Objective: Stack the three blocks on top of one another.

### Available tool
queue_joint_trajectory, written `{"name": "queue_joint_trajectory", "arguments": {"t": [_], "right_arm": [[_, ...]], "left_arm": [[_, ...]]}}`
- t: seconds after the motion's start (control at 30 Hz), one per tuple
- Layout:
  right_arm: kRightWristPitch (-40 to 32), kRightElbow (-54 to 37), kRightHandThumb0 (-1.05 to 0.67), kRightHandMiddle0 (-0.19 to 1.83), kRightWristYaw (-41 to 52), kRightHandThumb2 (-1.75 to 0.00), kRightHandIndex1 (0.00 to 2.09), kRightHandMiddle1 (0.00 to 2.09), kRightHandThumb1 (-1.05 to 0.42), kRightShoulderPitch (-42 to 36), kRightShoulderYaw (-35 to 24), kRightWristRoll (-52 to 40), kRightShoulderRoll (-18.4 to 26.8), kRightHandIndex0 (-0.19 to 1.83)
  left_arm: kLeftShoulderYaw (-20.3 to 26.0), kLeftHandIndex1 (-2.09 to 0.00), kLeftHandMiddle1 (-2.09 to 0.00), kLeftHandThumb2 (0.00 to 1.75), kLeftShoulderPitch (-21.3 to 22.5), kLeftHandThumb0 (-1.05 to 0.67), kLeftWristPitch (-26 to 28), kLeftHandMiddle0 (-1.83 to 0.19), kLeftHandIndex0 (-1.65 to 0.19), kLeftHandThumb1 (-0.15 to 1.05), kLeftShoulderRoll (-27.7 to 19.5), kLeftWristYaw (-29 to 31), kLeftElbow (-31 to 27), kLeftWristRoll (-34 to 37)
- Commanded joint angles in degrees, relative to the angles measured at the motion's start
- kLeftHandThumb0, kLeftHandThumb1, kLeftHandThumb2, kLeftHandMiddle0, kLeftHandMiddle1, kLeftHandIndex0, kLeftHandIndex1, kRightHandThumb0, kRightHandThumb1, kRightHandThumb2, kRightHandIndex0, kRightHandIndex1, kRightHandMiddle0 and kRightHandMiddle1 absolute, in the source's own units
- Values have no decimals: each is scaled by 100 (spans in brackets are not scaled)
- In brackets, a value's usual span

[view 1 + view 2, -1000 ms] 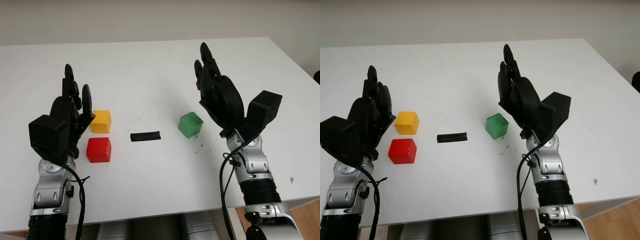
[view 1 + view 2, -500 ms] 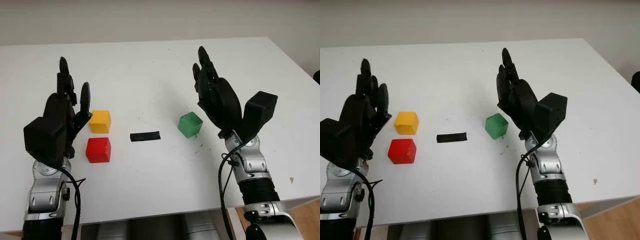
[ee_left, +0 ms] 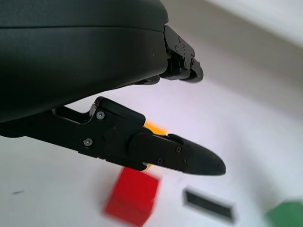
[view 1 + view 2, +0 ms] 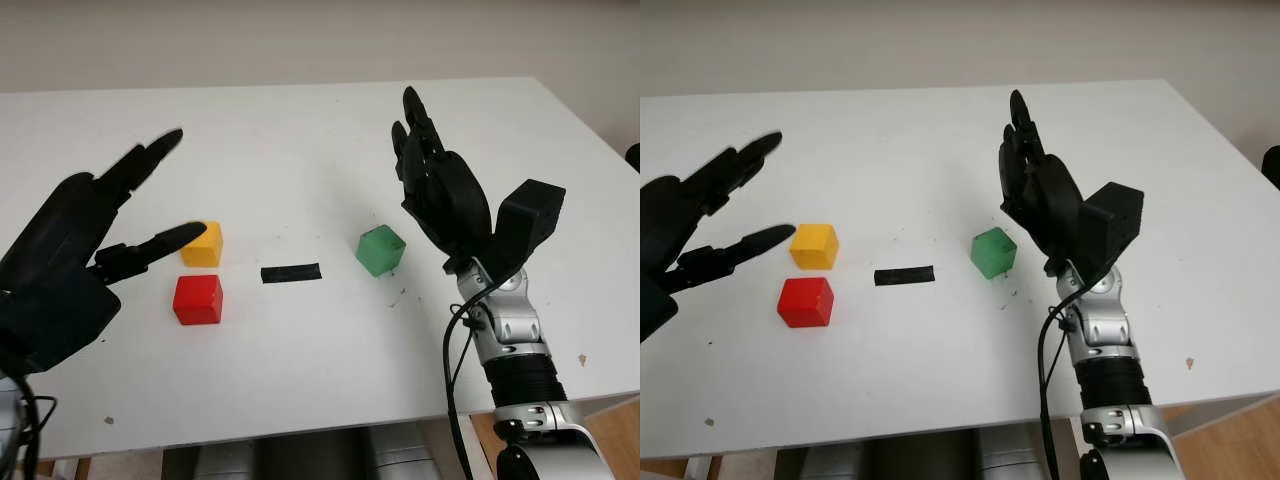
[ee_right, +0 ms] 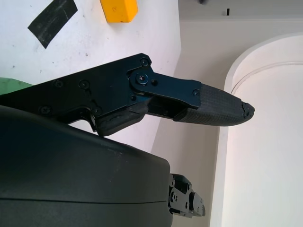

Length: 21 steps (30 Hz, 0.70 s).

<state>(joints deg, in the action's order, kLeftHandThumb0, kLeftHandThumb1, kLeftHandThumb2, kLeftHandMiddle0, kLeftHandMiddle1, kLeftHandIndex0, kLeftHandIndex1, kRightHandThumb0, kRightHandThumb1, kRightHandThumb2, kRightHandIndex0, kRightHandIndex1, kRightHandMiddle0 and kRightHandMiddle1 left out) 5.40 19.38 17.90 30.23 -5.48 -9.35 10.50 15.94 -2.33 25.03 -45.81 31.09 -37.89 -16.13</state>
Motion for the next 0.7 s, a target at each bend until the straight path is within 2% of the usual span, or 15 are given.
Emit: {"name": "queue_joint_trajectory", "arguments": {"t": [0.0, 0.17, 0.27, 0.43, 0.67], "right_arm": [[-29, -136, -81, -19, -11, -68, 0, 0, -105, 120, -16, -5, 42, -19], [-40, -180, -81, -19, -11, -69, 0, 0, -105, 97, 7, 3, 36, -19], [-38, -200, -81, -19, -69, -69, 0, 0, -105, 70, 3, 4, 4, -19], [-42, -233, -81, -19, -120, -69, 0, 0, -105, 37, 20, 1, -13, -19], [-73, -259, -80, -19, -109, -69, 0, 0, -105, -3, 37, -5, -11, -19]], "left_arm": [[-56, -12, -5, 4, -97, -71, 149, -23, -30, 96, -327, 275, -289, -167], [-281, -13, -6, 4, -175, -68, 344, -26, -37, 92, -888, 872, -506, -700], [-477, -17, -7, 3, -113, -67, 305, -29, -48, 90, -1153, 1128, -558, -1030], [-719, -22, -8, 3, -65, -65, 204, -33, -60, 84, -1135, 1149, -563, -1513], [-1114, -28, -7, 4, -63, -64, -129, -34, -67, 80, -839, 778, -425, -2495]]}}
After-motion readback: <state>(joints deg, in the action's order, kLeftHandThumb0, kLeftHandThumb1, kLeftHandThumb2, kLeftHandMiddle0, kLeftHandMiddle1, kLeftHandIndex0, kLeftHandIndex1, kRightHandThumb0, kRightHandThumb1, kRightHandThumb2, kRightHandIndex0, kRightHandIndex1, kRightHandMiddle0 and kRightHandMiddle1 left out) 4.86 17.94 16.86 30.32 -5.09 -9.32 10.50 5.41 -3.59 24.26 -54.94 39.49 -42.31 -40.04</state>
